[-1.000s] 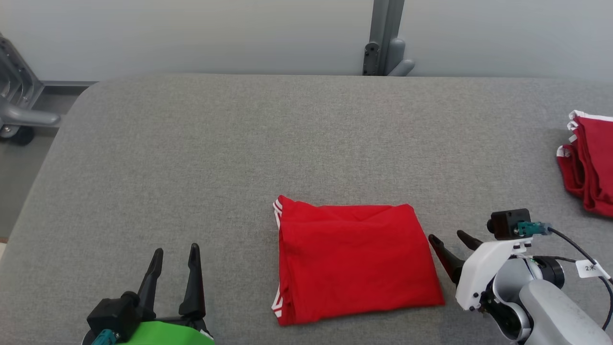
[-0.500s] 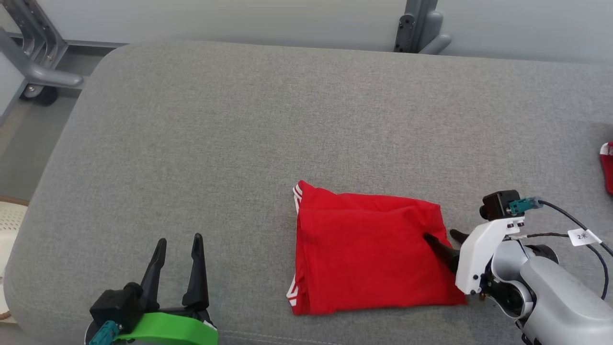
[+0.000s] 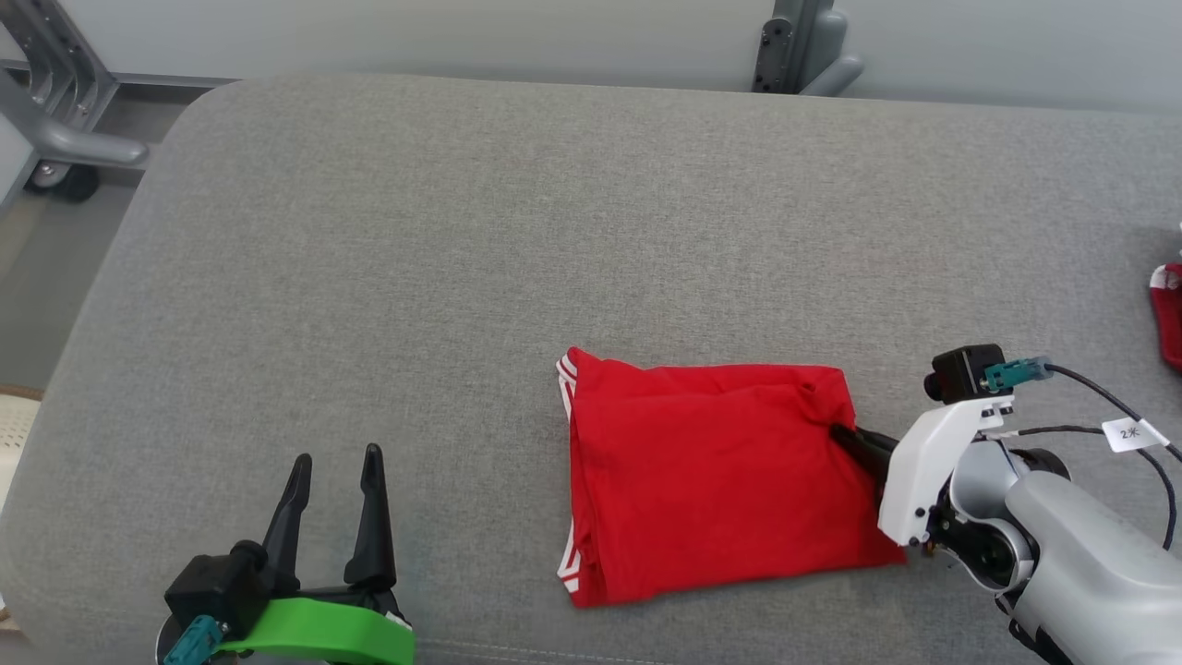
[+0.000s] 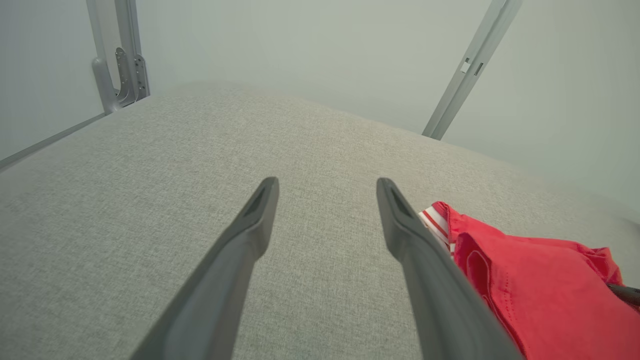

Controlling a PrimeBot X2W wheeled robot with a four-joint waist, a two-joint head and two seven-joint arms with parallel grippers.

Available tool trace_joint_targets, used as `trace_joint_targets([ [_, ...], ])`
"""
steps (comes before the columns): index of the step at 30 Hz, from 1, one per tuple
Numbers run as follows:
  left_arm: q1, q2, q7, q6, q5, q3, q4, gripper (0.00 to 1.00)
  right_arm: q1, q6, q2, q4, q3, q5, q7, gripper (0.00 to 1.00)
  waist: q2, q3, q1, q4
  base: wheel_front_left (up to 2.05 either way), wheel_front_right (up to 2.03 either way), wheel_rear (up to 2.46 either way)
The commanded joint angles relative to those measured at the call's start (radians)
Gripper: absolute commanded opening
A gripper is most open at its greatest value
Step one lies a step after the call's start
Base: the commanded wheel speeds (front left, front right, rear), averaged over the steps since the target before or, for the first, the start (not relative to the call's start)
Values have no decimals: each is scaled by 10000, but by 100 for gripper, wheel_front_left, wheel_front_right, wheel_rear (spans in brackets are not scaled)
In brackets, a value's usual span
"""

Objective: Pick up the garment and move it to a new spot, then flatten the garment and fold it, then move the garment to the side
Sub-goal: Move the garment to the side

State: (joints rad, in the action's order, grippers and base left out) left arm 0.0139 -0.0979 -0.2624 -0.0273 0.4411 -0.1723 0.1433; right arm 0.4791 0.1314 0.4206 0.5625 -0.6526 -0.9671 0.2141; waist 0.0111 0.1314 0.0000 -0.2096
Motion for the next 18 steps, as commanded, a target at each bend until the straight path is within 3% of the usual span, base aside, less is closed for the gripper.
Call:
trace_joint_targets([
  [1,-138,38,-28,-75,-91,35,-49,100,186,-17,208,40,-1,-45,-145,0,-111,-20,0,216,0,0,0],
  [14,-596,93,-26,-352,-526,-371,53,100,857,-17,1021,90,249,-48,-193,0,-111,73,0,2097,0,0,0],
  [18,-842,110,-27,-380,-628,-500,175,100,1028,-17,1167,21,378,11,-183,0,-111,185,0,2976,0,0,0],
])
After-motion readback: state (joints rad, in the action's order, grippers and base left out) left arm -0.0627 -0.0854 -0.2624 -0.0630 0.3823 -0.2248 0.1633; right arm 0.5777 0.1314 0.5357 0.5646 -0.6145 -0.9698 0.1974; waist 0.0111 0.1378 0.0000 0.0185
